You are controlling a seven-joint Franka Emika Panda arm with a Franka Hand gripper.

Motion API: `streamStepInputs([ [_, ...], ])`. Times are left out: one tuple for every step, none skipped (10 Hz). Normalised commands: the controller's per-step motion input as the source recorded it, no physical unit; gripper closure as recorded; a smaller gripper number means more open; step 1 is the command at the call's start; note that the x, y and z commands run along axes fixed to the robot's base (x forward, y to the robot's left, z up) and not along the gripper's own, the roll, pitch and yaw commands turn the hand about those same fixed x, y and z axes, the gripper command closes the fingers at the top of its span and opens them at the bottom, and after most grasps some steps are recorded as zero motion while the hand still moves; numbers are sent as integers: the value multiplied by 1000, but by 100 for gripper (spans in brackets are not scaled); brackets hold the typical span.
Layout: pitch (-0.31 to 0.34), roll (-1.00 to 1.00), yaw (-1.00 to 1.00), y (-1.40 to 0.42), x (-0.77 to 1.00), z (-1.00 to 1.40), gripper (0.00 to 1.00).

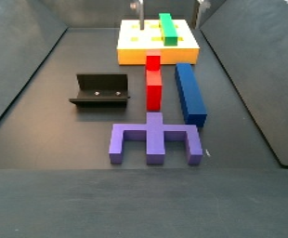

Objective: Pick up the blue object. Move up. Move to above the board. Insert the blue object.
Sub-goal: Pick up the blue object.

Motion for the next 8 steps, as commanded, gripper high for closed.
streamStepInputs([
  [0, 0, 0, -34, 0, 0, 0],
  [-123, 17, -89, -57, -471, -157, 0],
  [-237, 97, -100, -114, -909, -474, 0],
  [-220, 117, -80, -197, -903, -523, 0],
  [-144, 211, -91, -474, -597, -494, 0],
  [-61, 297, 0, -483, -166, -780, 0],
  [-39, 294, 0, -357, -163, -794, 0],
  [0, 333, 0, -240, -154, -714, 0],
])
